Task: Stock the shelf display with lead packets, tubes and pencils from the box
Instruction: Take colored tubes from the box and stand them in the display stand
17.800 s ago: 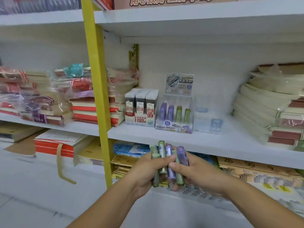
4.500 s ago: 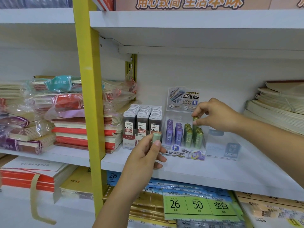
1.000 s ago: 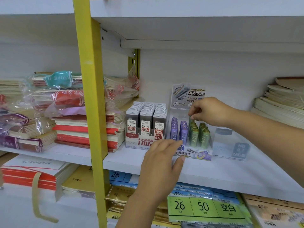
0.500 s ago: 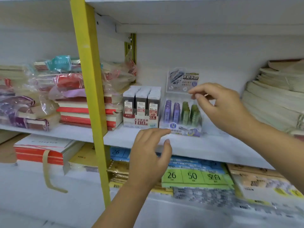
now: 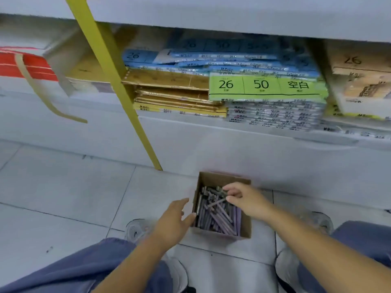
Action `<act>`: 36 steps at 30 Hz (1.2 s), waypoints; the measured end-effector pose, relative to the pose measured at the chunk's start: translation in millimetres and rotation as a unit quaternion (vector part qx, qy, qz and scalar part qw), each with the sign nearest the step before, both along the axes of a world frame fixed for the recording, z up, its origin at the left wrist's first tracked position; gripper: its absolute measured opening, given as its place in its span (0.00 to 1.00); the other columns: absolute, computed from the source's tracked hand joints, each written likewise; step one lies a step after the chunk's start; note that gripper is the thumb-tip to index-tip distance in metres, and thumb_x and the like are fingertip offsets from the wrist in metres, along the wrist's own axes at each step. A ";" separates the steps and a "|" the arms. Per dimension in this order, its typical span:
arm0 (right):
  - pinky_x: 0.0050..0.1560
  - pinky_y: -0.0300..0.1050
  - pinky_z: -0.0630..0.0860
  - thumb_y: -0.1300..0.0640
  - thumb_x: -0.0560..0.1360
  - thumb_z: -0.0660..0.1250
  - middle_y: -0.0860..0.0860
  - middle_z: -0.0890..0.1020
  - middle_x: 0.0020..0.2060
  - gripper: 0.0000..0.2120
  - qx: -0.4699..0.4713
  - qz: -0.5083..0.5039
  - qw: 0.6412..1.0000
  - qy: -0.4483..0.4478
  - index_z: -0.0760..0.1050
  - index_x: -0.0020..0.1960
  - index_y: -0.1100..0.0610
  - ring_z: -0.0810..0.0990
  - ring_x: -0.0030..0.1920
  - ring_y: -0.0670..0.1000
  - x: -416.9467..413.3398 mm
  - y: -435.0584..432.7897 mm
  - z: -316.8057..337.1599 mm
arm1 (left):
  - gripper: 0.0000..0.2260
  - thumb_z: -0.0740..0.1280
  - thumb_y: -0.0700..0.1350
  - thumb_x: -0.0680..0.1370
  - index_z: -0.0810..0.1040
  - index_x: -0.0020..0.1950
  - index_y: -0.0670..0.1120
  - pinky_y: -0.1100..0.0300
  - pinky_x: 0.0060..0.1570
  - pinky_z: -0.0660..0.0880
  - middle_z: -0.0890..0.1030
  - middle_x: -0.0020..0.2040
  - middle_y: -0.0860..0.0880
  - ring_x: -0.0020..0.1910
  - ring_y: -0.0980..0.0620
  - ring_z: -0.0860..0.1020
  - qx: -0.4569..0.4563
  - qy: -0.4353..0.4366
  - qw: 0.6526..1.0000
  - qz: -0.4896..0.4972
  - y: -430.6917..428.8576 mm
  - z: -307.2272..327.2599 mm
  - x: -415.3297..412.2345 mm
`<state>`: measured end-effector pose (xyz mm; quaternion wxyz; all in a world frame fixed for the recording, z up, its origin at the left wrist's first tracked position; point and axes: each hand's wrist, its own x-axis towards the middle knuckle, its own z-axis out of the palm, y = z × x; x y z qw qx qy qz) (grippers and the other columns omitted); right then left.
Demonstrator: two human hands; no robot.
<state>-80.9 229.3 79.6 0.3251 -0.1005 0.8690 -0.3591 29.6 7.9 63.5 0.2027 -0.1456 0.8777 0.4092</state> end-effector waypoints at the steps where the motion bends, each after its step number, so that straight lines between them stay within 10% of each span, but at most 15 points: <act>1: 0.55 0.39 0.70 0.53 0.79 0.65 0.45 0.79 0.57 0.12 0.007 -0.019 0.999 -0.027 0.73 0.62 0.43 0.77 0.55 0.46 0.2 -0.8 -19.3 | 0.25 0.63 0.53 0.82 0.62 0.78 0.50 0.62 0.61 0.71 0.67 0.74 0.51 0.65 0.54 0.74 0.020 -0.024 0.999 0.013 1.1 -9.4 1.7; 11: 0.66 0.41 0.64 0.58 0.77 0.68 0.55 0.66 0.73 0.27 0.027 -0.254 0.967 0.007 0.64 0.74 0.57 0.68 0.70 0.55 -3.6 -40.7 -117.4 | 0.21 0.63 0.48 0.83 0.67 0.76 0.54 0.59 0.60 0.75 0.75 0.70 0.54 0.62 0.55 0.77 0.143 -0.094 0.983 0.063 -1.0 -45.8 -9.0; 21: 0.72 0.52 0.60 0.51 0.76 0.69 0.59 0.63 0.71 0.27 0.153 -0.225 0.961 0.047 0.67 0.72 0.57 0.60 0.71 0.61 -7.1 -47.9 -158.6 | 0.19 0.64 0.46 0.82 0.71 0.72 0.62 0.67 0.54 0.76 0.77 0.65 0.64 0.57 0.68 0.78 0.171 -0.081 0.979 0.071 -6.3 -52.4 -5.0; 29: 0.62 0.45 0.69 0.61 0.76 0.69 0.58 0.69 0.65 0.15 0.073 -0.252 0.962 0.078 0.73 0.61 0.61 0.72 0.63 0.59 -12.8 -46.6 -159.8 | 0.20 0.65 0.47 0.82 0.71 0.71 0.64 0.57 0.61 0.75 0.78 0.65 0.61 0.61 0.62 0.78 0.181 -0.086 0.976 0.086 -4.8 -53.9 -3.4; 36: 0.67 0.42 0.63 0.60 0.76 0.69 0.58 0.64 0.71 0.23 0.055 -0.220 0.973 0.054 0.69 0.70 0.58 0.67 0.69 0.58 -10.0 -49.8 -159.6 | 0.20 0.64 0.47 0.82 0.70 0.70 0.67 0.60 0.59 0.75 0.78 0.65 0.62 0.61 0.63 0.77 0.185 -0.090 0.975 0.085 -4.6 -53.2 -3.9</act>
